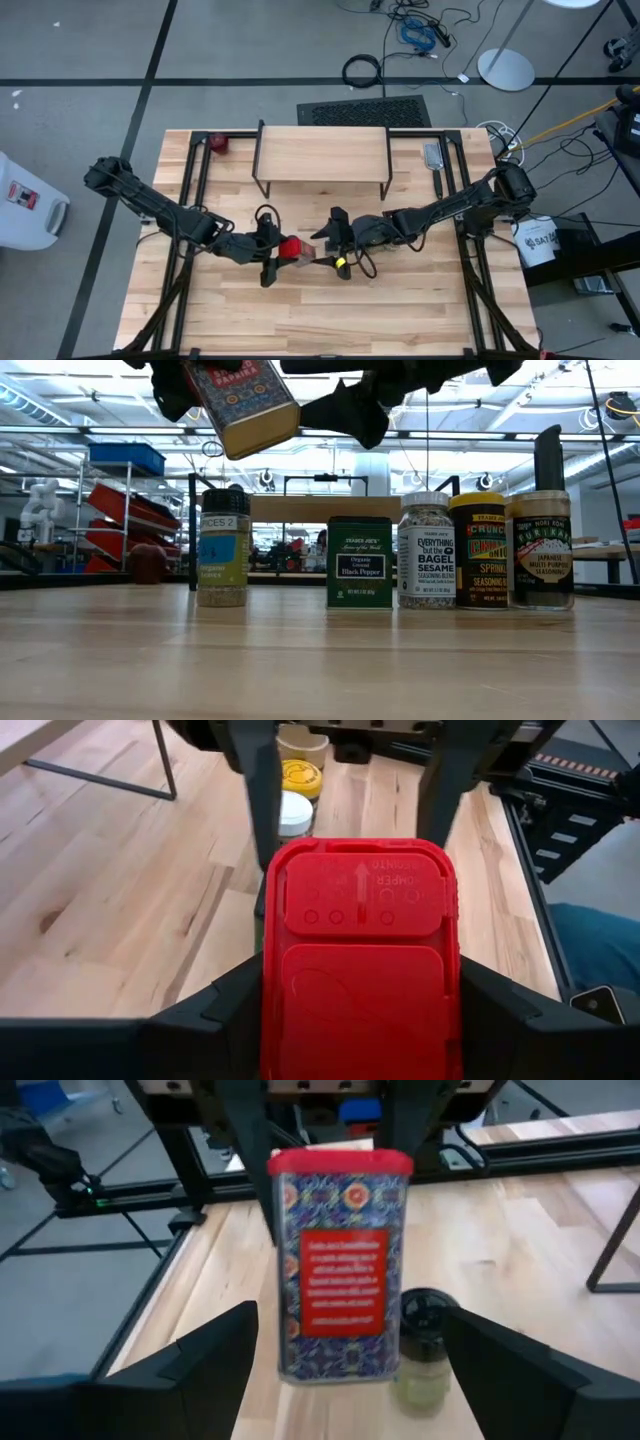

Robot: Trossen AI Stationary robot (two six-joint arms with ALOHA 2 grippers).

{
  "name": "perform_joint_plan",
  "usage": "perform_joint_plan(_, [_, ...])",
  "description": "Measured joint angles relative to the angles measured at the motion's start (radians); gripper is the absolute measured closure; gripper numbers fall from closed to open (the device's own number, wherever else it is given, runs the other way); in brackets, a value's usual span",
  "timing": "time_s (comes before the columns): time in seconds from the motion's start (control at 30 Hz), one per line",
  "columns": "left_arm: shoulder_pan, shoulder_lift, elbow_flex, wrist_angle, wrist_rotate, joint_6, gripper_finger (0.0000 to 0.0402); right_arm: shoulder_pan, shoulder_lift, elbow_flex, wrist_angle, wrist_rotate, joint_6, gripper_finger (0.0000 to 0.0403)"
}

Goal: Shelf spices
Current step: Put the red seasoning can on the shelf

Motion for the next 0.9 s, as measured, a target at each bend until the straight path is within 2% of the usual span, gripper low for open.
perform_joint_plan(0.23, [0.002,0.000,0.000,0.000,-0.006,0.005,0.0171,-0.024,0.025,0.000,0.054,-0.075,-0.001,0.0099])
perform_joint_plan(0.53, [0.044,0.012,0.000,0.008,-0.008,0.002,0.0171,-0.045,0.028,0.000,0.083,-0.093,-0.001,0.0100])
perform_joint_plan(0.9, [0.089,0.026,0.000,0.073,0.036,0.025,0.0171,-0.054,0.027,0.000,0.051,-0.094,-0.001,0.0134])
